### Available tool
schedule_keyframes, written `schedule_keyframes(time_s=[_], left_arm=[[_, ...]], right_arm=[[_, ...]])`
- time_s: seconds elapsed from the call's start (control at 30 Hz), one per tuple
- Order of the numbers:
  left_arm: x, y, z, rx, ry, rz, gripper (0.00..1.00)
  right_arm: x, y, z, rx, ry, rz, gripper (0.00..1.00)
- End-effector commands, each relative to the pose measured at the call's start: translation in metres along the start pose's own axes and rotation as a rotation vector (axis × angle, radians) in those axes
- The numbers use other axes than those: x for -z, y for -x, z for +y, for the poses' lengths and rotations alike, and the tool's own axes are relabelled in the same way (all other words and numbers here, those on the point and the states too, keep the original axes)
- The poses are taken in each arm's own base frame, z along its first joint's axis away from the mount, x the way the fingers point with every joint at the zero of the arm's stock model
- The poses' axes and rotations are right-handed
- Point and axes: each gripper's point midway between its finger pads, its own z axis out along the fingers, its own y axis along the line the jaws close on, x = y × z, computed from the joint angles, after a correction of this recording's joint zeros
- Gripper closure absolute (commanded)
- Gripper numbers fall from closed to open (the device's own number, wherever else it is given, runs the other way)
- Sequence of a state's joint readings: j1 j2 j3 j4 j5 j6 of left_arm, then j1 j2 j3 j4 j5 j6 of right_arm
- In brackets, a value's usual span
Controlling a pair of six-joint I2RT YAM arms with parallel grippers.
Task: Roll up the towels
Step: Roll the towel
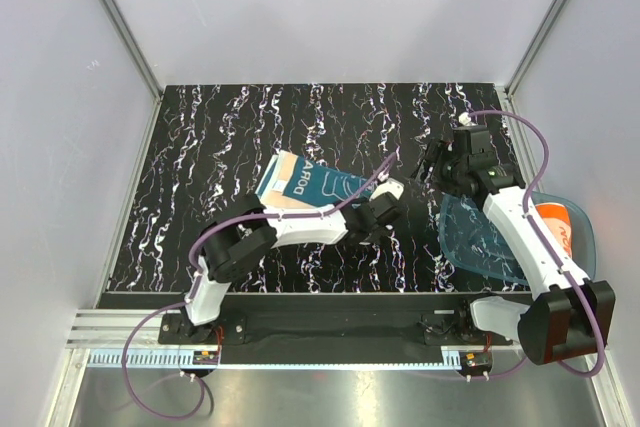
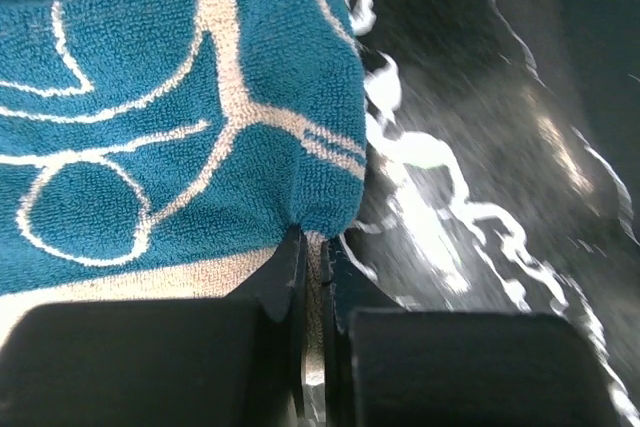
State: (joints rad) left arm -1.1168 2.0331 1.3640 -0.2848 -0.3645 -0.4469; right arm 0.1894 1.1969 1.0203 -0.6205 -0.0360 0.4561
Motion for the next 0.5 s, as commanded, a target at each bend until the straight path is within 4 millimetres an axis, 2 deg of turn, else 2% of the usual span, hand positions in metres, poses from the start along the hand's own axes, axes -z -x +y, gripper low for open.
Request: schedule_keyframes(time_s=[0.0,0.07,0.13,0.17,0.2,0.3,0.47], left_arm=[[0.034,0.028,-0.021,0.118,-0.205,-0.029,1.0],[0.04,0.032,-0.023,0.206,-0.298,-0.023,1.0],[0.053,0.05,-0.023,0.279,-0.371,-0.069,1.0],[0.053,0.043,-0.019,0.334,-0.411,-0.036,1.0],[0.062,0.052,-0.017,0.365,-0.444,-0.06,1.0],[0.071,0.063,-0.011,0.465,-0.528,-0.085,1.0],[0.076,0.067,0.004,0.643,-0.607,-0.064,1.0]], right_arm=[[0.0,-0.004,0.029,0.011,0.166,0.034,0.28],[-0.003,-0.009,0.037,0.003,0.215,0.07,0.27],[-0.01,-0.016,0.038,-0.01,0.22,0.109,0.27],[-0.012,-0.018,0.04,-0.016,0.233,0.124,0.26],[-0.015,-0.022,0.04,-0.023,0.236,0.14,0.26],[-0.026,-0.035,0.043,-0.053,0.264,0.193,0.25],[-0.034,-0.045,0.053,-0.098,0.339,0.235,0.25]])
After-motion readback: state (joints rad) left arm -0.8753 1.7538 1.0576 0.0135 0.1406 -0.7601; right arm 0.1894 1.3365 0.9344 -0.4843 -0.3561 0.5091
